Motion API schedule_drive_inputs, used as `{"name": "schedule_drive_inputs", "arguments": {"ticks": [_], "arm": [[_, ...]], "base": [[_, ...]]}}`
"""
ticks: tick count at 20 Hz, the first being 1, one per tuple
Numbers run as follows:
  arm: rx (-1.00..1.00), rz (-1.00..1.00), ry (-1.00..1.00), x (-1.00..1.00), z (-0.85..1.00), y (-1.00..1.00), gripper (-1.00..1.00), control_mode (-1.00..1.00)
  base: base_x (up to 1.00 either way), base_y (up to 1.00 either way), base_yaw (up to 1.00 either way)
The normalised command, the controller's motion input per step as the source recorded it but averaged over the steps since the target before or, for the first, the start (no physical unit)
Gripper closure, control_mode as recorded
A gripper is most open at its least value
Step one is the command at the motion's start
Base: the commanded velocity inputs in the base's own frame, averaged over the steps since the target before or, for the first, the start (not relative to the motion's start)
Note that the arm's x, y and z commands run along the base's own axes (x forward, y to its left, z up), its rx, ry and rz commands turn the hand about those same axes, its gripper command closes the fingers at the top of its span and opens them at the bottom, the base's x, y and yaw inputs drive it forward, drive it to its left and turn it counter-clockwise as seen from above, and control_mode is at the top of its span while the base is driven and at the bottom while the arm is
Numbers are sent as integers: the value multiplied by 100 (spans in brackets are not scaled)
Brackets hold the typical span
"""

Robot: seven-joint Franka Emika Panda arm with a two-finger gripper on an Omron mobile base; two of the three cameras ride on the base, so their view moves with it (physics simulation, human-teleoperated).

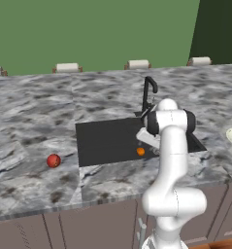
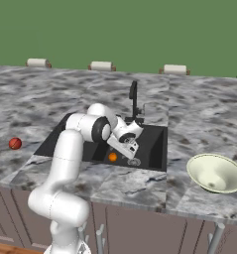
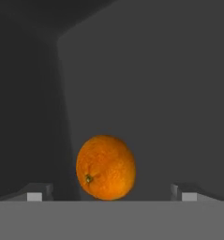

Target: Remove the onion and tangerine from the sink. Then move the bowl and cup from the counter to the sink for washing.

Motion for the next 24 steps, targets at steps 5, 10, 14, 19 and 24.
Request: {"name": "schedule_drive_inputs", "arguments": {"ticks": [5, 10, 14, 19, 24], "arm": [[4, 0, 9, 10, -15, 7, -100, -100], [3, 0, 5, 9, -14, 8, -100, -100], [3, 0, 5, 4, -8, 4, -100, -100], [4, 0, 7, 0, -8, 6, -100, -100], [4, 0, 3, 0, -3, 5, -100, -100]], "base": [[0, 0, 0], [0, 0, 0], [0, 0, 0], [0, 0, 0], [0, 0, 0]]}}
